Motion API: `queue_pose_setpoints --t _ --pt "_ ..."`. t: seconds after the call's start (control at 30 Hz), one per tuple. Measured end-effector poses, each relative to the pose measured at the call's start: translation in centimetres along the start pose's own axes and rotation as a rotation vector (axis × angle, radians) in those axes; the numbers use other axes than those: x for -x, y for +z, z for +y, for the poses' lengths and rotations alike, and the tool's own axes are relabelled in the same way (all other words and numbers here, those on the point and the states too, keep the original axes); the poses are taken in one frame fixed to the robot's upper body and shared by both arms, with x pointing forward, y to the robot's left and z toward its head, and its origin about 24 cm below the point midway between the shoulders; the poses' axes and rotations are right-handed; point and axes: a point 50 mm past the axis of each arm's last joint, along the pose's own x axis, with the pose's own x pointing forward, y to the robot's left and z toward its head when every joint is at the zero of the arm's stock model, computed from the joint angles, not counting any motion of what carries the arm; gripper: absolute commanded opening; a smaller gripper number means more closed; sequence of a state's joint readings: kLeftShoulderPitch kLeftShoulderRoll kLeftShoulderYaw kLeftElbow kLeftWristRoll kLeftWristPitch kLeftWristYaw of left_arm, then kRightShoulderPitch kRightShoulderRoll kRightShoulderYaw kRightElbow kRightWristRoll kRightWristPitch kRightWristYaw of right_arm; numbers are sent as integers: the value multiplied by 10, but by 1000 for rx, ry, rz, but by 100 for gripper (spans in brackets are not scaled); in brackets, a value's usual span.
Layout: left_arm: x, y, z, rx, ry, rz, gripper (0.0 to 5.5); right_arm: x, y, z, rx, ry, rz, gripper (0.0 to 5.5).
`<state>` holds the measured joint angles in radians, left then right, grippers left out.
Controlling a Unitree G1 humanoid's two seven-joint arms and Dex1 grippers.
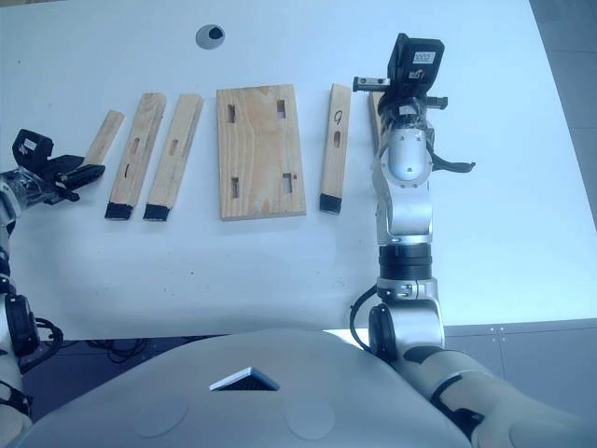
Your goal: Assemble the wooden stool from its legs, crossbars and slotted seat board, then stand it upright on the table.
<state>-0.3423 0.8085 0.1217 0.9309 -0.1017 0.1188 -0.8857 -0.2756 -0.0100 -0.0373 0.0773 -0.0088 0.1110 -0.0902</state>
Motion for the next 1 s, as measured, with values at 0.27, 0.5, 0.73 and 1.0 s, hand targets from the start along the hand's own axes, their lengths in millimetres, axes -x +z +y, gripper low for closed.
queue_pose_setpoints --t 0.27,0.5,0.73,1.0 --pt "-2 -6 -9 19 -93 -20 126 0 -1 0 0 1 4 0" --pt "-12 3 -14 59 -24 -146 126 -6 0 -9 -73 3 52 0" --pt "13 190 -58 20 -139 -908 125 -34 27 7 -660 355 238 130" --pt "1 187 -167 -112 -436 -883 125 -25 68 36 -1055 752 284 277"
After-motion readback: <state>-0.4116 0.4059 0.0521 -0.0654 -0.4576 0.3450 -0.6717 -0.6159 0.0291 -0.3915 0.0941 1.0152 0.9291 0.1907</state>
